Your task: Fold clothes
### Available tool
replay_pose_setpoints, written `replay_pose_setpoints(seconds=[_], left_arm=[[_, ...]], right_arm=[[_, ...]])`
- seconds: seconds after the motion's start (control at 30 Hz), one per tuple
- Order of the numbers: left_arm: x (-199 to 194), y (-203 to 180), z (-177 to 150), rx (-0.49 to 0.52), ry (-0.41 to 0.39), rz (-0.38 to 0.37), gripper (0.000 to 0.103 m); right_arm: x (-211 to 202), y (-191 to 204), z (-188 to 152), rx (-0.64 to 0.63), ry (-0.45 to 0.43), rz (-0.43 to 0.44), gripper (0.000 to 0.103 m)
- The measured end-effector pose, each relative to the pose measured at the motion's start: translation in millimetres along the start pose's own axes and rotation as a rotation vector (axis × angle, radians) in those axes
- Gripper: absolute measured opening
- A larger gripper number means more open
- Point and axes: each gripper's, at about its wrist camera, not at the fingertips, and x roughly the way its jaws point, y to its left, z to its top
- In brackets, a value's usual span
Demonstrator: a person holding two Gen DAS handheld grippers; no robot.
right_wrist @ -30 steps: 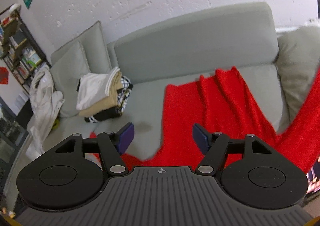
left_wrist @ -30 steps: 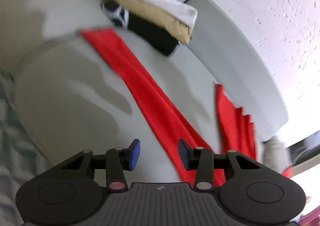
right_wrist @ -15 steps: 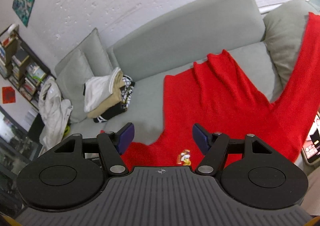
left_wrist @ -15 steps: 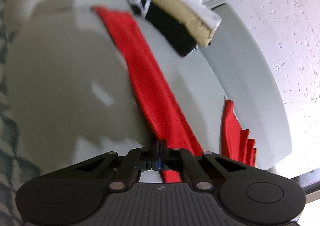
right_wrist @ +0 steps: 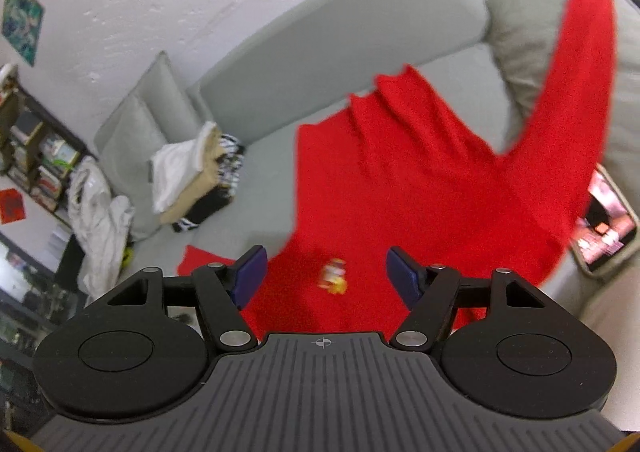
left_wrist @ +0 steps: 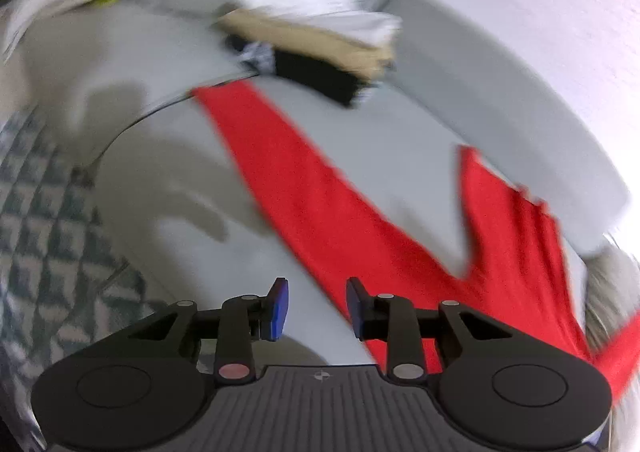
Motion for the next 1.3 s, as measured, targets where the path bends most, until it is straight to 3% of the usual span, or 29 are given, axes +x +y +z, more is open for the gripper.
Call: replay_pose_setpoints(seconds=[0.07, 0.13, 0.2, 0.33, 0.43, 0.47, 0.5, 0.53, 0.6, 0.63, 0.67, 0.73, 0.77, 0.87, 1.0, 1.13, 1.3], left_arm=[[-4.3, -27.6, -15.1, 0.067, 0.004, -0.059, 0.03], [7.4, -64.9, -32.9, 0.174, 0.021, -0.07, 0.028], [26.2, -102.5, -57.3, 0.296, 0.033, -0.069, 0.021], [67.1, -165.2, -116.2, 0.56, 0.002, -0.08, 0.019], [93.9, -180.9, -151.6, 0.629, 0.158, -0.073, 0.008], [89.8, -186.4, -159.2, 0.696, 0.168, -0.06, 0.007], [84.7, -190.4, -159.3, 0.737, 0.208, -0.057, 0.008], [77.5, -189.8, -148.3, 0.715, 0.22, -0.08, 0.007], [62.2, -187.2, -122.9, 0.651, 0.231, -0.134, 0.008], [54.5, -185.8, -110.2, 0.618, 0.237, -0.161, 0.008], [45.2, -186.8, -94.1, 0.606, 0.191, -0.165, 0.008], [28.5, -187.6, -61.3, 0.567, 0.099, -0.175, 0.008], [21.9, -186.6, -45.5, 0.532, 0.067, -0.19, 0.01], [12.8, -185.3, -3.4, 0.431, -0.005, -0.218, 0.025], [35.9, -194.4, 31.2, 0.401, -0.067, -0.196, 0.029], [95.9, -204.6, 53.9, 0.391, -0.069, -0.14, 0.036], [188.9, -202.9, 66.6, 0.354, -0.008, -0.068, 0.034]], right_arm=[[3.9, -20.0, -6.4, 0.024, 0.017, -0.052, 0.072], [17.2, -42.4, -9.0, 0.03, 0.032, -0.11, 0.058], [35.5, -63.3, -9.3, 0.014, 0.048, -0.176, 0.024], [87.9, -82.3, -7.1, -0.149, 0.09, -0.28, 0.022], [120.3, -95.8, -16.4, -0.183, 0.166, -0.324, 0.024], [126.8, -102.8, -22.6, -0.173, 0.221, -0.322, 0.025], [123.1, -105.1, -29.0, -0.186, 0.213, -0.309, 0.025], [118.2, -104.5, -31.4, -0.207, 0.238, -0.306, 0.025], [108.5, -107.5, -24.1, -0.143, 0.374, -0.291, 0.026], [97.6, -106.5, -14.9, -0.118, 0.371, -0.264, 0.026], [86.3, -105.4, -5.3, -0.094, 0.364, -0.236, 0.027], [58.2, -89.8, 22.7, -0.141, 0.247, -0.206, 0.042], [45.5, -80.6, 37.4, -0.156, 0.193, -0.186, 0.054], [18.3, -54.5, 82.2, -0.187, 0.076, -0.112, 0.055], [10.0, -26.9, 133.9, -0.201, -0.007, -0.046, 0.056], [51.1, -13.0, 174.5, -0.232, -0.029, -0.056, 0.061], [171.0, -48.8, 214.4, -0.199, -0.012, -0.16, 0.06]])
